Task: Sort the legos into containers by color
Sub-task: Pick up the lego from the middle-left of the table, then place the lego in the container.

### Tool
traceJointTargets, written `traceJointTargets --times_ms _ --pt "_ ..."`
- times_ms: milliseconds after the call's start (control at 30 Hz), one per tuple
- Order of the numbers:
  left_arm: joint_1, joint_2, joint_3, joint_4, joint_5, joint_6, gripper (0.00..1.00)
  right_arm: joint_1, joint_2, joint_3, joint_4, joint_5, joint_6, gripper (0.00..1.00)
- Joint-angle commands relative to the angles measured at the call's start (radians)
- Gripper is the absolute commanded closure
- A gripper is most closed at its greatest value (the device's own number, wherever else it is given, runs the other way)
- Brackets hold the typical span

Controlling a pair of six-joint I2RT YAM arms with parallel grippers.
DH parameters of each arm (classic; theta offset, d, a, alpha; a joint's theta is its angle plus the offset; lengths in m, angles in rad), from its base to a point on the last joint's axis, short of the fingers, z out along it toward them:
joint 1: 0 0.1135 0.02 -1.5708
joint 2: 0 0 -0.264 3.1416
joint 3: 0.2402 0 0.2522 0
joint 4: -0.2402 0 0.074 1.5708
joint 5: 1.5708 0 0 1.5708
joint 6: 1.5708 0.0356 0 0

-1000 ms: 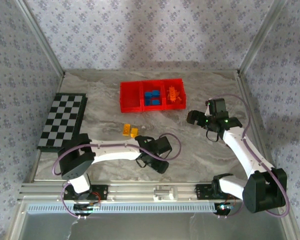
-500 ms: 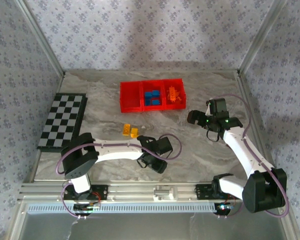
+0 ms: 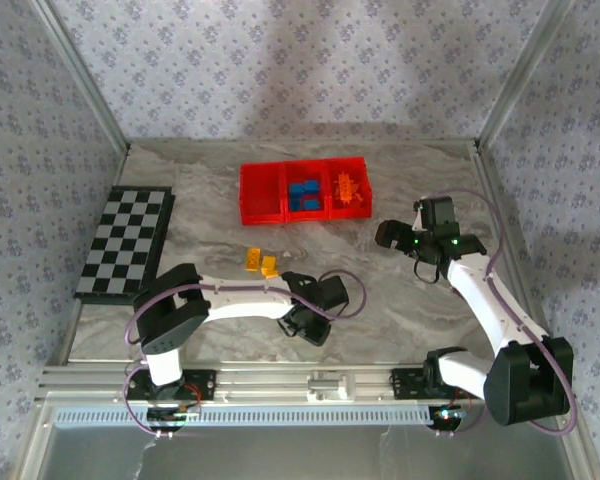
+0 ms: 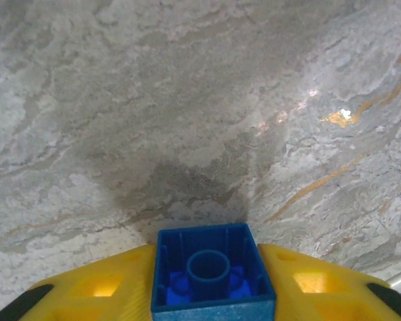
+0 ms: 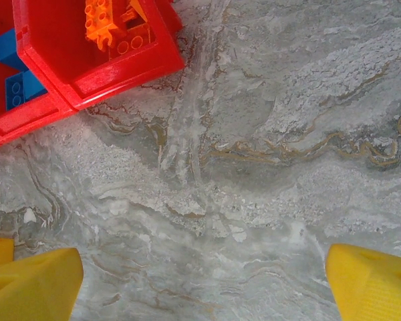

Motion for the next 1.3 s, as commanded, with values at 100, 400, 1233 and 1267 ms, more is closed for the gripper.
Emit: traceJointTargets --times_ms 100,400,1233,1267 --pt "0.032 -0.007 0.024 -0.02 -0.004 -0.011 0.72 -0.012 -0.001 -0.009 -0.014 -0.02 -0.006 0.04" --pt "0.242 -0.162 0.12 -0.04 -0.072 0.066 0.8 -0.018 0.018 0.049 -0.019 -0.022 0.001 0.04" --pt "0.587 0.659 1.466 -0.353 -0.263 0.223 0.84 -0.132 -0.129 -0.056 -0.071 -0.119 -0.044 0.04" --pt "0.591 0.66 1.457 -0.351 -0.263 0.218 0.84 -0.136 -0.131 -0.056 -0.073 -0.121 -0.047 0.04"
